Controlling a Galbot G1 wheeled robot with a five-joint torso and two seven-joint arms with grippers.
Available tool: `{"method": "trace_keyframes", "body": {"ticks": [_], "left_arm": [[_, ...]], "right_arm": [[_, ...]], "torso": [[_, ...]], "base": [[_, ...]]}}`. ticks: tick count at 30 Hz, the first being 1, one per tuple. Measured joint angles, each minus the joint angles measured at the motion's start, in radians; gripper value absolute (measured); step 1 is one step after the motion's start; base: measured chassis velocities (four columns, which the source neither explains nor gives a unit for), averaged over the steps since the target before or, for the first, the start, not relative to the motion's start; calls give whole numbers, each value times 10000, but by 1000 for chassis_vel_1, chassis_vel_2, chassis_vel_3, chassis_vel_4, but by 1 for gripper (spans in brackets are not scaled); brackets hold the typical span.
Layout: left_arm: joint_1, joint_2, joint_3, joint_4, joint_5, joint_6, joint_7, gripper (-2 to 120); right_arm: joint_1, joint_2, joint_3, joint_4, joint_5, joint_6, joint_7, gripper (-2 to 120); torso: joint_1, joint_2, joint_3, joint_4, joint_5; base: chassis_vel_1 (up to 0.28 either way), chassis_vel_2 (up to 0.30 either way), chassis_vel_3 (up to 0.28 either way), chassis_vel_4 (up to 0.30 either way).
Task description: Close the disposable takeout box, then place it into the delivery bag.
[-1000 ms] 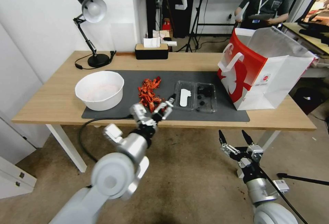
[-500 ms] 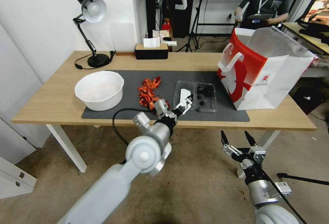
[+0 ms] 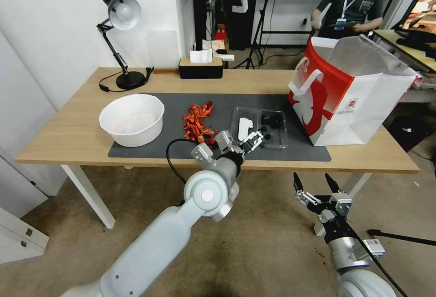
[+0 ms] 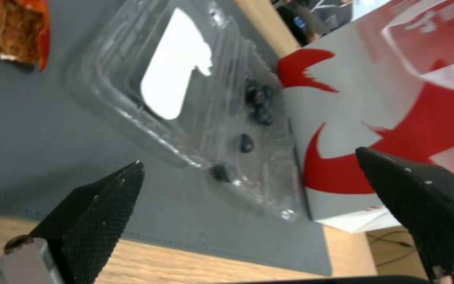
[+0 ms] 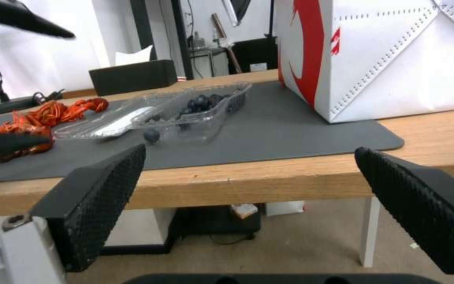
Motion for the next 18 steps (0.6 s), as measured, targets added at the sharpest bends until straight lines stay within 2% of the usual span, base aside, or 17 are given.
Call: {"method": "trace_keyframes", "body": {"ticks": [8, 18], "left_arm": [[-133, -351, 0, 438, 111, 63, -431, 100], [-223, -640, -23, 789, 148, 61, -372, 100]], "right_arm": [[11, -3, -4, -1, -2, 1, 3, 100], [30, 4, 6, -73, 10, 38, 4, 100]], "torso": [[0, 0, 0, -1, 0], [0, 0, 1, 0, 0]], "base": [[0, 0, 0, 0], [0, 0, 0, 0]]}}
